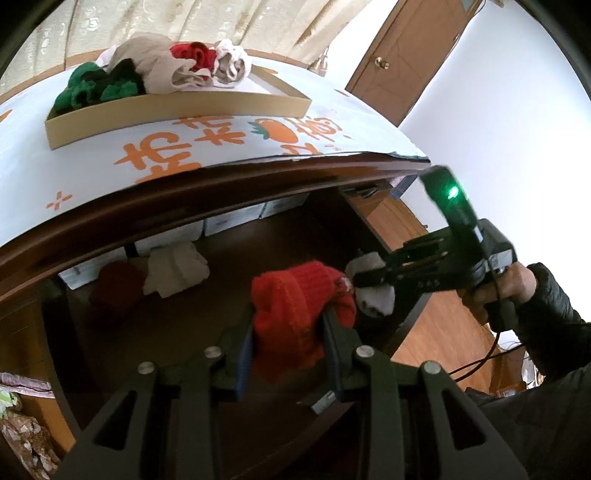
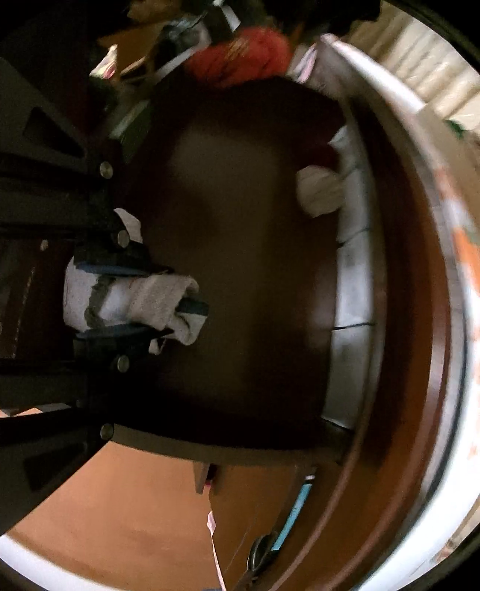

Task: Take underwear out of drawer
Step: 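Lift both held garments out of the drawer toward the cardboard tray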

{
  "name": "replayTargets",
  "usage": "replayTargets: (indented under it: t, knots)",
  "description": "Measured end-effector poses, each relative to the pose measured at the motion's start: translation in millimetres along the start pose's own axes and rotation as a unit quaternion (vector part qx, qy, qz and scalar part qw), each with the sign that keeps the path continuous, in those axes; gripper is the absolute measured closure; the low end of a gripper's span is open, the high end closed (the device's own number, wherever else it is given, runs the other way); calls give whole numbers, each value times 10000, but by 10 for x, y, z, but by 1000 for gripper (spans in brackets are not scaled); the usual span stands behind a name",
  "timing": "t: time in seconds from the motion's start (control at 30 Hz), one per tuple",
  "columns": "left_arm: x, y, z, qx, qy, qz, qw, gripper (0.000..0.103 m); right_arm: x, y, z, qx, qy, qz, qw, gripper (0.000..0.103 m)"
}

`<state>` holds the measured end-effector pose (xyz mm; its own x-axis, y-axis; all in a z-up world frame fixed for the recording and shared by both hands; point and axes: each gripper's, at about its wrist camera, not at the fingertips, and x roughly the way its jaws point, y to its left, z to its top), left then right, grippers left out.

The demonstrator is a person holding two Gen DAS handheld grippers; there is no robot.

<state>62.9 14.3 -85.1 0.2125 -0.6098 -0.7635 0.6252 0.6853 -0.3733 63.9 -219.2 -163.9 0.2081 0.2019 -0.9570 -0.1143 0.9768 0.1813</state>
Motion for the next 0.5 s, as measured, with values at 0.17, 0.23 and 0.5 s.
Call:
replayTargets:
  t: [0.17, 0.23, 0.5]
  knots:
    - [-15, -85, 70, 1, -10, -64, 10000, 72, -355, 186, 124, 87, -502, 361, 9980, 79]
    - [-42, -131, 112, 67, -57, -44, 10000, 72, -470, 276, 217, 65, -715, 441, 9964, 79]
    - [-185, -308, 415, 373, -425, 86, 9984, 72, -1129, 379, 509, -166, -1737, 612, 9828, 79]
